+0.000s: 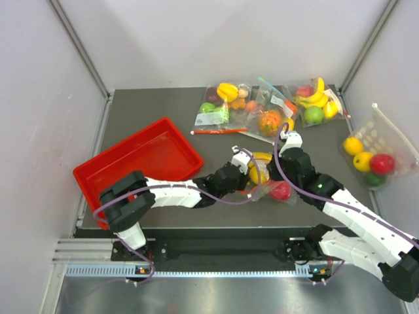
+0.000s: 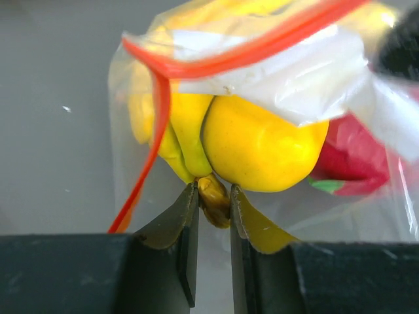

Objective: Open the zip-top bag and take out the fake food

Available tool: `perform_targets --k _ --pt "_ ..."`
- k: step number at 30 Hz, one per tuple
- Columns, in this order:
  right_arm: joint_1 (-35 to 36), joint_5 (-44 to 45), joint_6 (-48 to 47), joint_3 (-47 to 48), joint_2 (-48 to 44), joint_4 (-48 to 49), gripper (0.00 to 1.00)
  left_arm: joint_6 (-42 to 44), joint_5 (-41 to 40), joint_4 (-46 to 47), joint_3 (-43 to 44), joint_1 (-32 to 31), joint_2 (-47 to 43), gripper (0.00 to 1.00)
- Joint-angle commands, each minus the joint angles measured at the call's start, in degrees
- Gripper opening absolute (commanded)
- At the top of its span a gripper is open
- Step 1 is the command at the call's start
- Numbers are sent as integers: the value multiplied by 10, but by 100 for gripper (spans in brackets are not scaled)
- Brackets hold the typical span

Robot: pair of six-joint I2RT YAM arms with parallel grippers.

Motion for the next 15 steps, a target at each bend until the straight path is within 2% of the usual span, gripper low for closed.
perform_targets --k 1,2,4,9,15 --pt "-4 -7 -15 23 -13 4 19 -8 15 6 -4 30 -32 0" --pt "-4 -17 -17 26 -20 0 43 -6 19 5 -4 41 -33 0" --pt "-4 -25 -20 29 -29 -7 68 -8 34 7 -5 53 -35 0" --pt "-4 -6 -16 16 -58 -28 84 -16 66 8 -15 94 -54 0" --pt "-4 -31 8 -27 -49 16 87 -17 105 6 -36 122 -81 0"
